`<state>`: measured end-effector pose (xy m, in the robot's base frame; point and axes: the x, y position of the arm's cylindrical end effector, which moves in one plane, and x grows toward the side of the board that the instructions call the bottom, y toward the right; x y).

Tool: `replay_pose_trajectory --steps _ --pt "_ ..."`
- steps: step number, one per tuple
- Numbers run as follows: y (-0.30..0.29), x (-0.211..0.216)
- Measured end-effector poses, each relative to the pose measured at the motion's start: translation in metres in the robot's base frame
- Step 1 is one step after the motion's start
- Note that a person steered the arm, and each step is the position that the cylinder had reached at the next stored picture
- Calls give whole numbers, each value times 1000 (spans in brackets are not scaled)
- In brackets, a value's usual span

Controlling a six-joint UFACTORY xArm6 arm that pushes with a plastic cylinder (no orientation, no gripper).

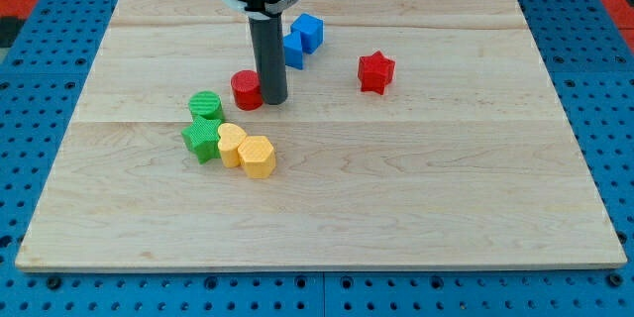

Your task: Move the red circle closer to the green circle

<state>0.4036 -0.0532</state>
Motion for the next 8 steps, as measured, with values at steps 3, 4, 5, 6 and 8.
replay_pose_trajectory --steps 3,4,5,6,8 --pt "6 -30" --pt "6 -30" --pt "-5 -30" --pt "-16 -28" --pt "-18 -19"
